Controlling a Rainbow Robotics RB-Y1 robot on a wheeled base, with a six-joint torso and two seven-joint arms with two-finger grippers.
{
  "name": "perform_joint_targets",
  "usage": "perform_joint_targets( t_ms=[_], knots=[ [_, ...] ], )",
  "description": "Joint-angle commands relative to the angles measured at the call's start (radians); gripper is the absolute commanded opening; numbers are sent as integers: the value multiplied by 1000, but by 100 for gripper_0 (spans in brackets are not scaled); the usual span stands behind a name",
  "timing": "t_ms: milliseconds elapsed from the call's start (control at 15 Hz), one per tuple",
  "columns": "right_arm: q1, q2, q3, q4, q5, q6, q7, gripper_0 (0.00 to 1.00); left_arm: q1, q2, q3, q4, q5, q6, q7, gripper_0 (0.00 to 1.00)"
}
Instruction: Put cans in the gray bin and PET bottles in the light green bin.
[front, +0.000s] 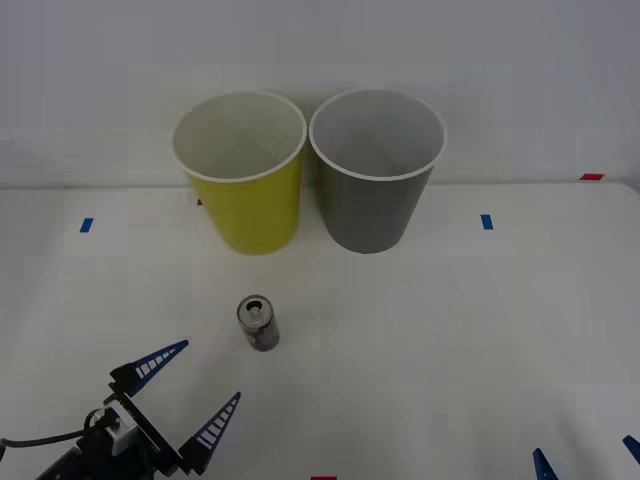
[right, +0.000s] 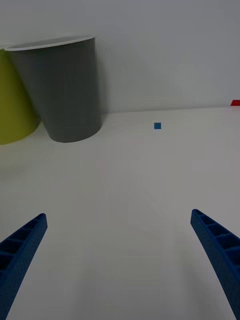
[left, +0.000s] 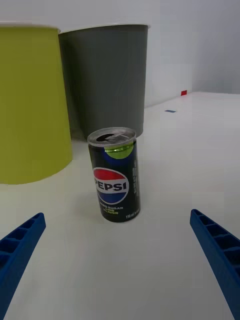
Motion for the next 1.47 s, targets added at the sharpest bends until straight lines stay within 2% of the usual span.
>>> perform_joint_targets(
  t_ms=[67, 467, 600, 867, 1467],
  knots=[
    [0, 0, 0, 0, 0, 0, 0, 100, -51, -32, -5, 5, 21, 44, 8, 100],
    [0, 0, 0, 0, 0, 0, 0, 100, -107, -70, -9, 7, 36, 99, 16, 100],
    [0, 0, 0, 0, 0, 0, 0, 100, -140, -70, -41, 33, 48, 98, 16, 100],
    [0, 0, 0, 0, 0, 0, 0, 100, -234, -72, -120, 59, 150, 98, 16, 100],
    [0, 0, 0, 0, 0, 0, 0, 100, -294, -118, -127, 93, 150, 134, 17, 100]
  ],
)
